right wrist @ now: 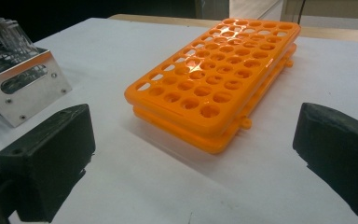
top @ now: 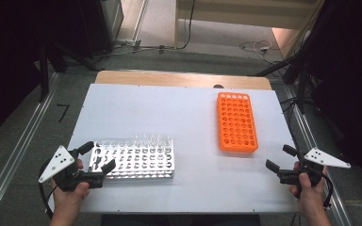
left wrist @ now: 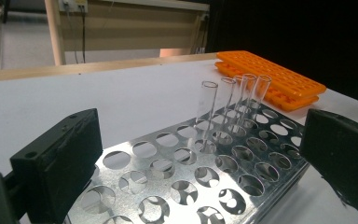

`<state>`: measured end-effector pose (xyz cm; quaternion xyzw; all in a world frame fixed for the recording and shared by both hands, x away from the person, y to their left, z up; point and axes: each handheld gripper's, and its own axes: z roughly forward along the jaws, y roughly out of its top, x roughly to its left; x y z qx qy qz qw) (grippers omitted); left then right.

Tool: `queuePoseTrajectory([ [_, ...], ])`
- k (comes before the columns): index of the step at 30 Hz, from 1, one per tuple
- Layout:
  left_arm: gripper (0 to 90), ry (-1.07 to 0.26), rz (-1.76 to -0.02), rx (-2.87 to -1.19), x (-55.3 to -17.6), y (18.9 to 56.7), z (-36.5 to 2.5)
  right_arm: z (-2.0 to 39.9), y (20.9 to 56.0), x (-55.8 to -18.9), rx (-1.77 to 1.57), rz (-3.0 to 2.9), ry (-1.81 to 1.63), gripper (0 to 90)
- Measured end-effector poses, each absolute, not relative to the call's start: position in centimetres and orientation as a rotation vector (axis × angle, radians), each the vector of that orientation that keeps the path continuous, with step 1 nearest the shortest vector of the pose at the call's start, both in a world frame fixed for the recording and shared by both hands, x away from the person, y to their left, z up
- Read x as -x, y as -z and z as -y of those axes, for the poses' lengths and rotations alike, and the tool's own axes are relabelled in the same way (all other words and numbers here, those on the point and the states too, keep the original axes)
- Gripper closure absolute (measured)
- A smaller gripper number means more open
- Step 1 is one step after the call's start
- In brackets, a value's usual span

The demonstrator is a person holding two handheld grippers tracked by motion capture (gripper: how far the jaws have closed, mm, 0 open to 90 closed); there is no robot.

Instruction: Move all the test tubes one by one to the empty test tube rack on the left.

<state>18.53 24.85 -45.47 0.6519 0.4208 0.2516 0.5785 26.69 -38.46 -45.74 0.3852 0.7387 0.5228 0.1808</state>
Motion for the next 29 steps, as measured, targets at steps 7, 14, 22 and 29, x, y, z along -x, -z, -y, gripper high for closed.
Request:
queuePoseTrajectory([
  [7, 0.0, -0.585, -0.999, -1.52, -18.8, 45.8, -25.2, 38.1, 46.3, -27.0, -1.074, -2.105, -1.468, 0.0],
  [14, 0.0, -0.583, -1.007, -1.518, -18.9, 46.1, -25.3, 37.7, 47.2, -27.2, -1.075, -2.136, -1.434, 0.0],
  [22, 0.0, -0.576, -1.004, -1.515, -18.8, 46.0, -25.2, 37.5, 47.3, -27.3, -1.069, -2.139, -1.438, 0.0],
  [29, 0.0, -0.575, -1.006, -1.514, -18.9, 46.0, -25.2, 37.5, 47.2, -27.2, -1.079, -2.132, -1.444, 0.0],
])
